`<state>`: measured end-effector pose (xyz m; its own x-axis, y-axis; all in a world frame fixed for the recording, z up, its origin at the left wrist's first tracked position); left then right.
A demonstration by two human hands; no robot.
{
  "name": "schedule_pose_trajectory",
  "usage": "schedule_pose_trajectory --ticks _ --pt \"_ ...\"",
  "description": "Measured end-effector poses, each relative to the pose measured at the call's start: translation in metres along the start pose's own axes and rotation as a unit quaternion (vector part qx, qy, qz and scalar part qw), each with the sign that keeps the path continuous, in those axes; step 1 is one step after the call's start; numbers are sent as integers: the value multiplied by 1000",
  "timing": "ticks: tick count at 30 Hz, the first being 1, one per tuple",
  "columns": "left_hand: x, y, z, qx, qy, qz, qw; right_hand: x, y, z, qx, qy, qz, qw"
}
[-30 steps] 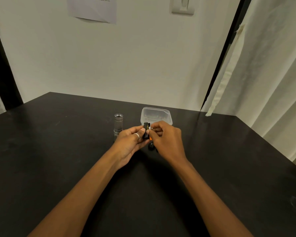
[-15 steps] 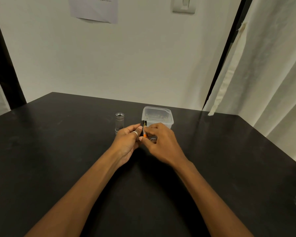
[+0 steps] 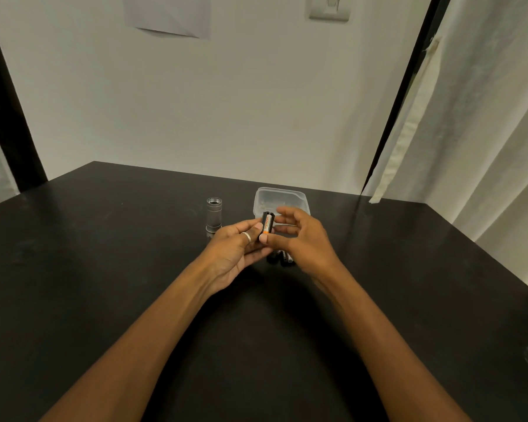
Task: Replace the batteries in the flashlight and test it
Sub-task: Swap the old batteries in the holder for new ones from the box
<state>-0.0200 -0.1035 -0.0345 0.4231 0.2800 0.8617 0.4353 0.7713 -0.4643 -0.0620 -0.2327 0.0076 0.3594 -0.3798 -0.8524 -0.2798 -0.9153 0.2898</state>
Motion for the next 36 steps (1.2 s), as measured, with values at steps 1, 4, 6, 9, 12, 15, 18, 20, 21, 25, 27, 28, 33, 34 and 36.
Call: schedule_pose_trajectory --ticks 1,4,6,9,12,15,18,20,21,25,27,28,33,34,36 --pt "0 -2 1 -9 1 1 1000 3 0 0 -1 -12 -41 999" --pt "-1 -8 4 -34 5 -4 999 7 -2 -1 -11 -19 -108 994" --pt "-1 -10 5 -39 6 -4 999 6 -3 -1 -15 -14 -114 993" --pt "0 -9 6 -38 5 2 999 4 -4 -2 -15 -8 -117 993" --pt "2 -9 8 -38 4 6 999 -1 -5 -2 -14 7 -113 993" --pt "3 -9 10 -44 3 5 999 -5 -5 -1 -25 17 -105 994" --pt "4 -10 11 -55 4 7 998 -10 -2 -1 -30 31 -123 991" --pt "5 -11 12 -66 0 13 998 -14 2 0 -19 51 -117 992" --pt "6 -12 13 -68 -5 13 998 -16 4 0 -16 60 -105 993" --pt "15 -8 16 -8 -85 -91 992 -20 6 0 -15 79 -78 994" --pt "22 -2 19 54 -139 -158 976 -21 6 -1 -14 85 -82 993" --pt "26 3 22 96 -166 -196 962 -22 7 -1 -14 88 -82 993" --pt "51 0 50 266 -343 -436 788 -23 8 -1 -1 84 -75 994" --pt "54 -3 57 289 -368 -468 750 -22 9 -1 3 81 -78 994" --pt "60 -6 70 343 -402 -498 687 -22 10 0 10 78 -83 993"
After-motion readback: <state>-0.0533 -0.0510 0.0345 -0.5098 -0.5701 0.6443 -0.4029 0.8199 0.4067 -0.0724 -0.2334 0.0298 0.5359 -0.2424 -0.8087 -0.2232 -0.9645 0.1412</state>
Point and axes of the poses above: each hand's wrist, its own z-axis away from the middle knuckle, its own y-axis out of the back of the hand, x = y × z, the point moved 9 cm from there along -z, towards the middle knuckle, and after that the axes turned 12 degrees about y, right-handed, at the moved point
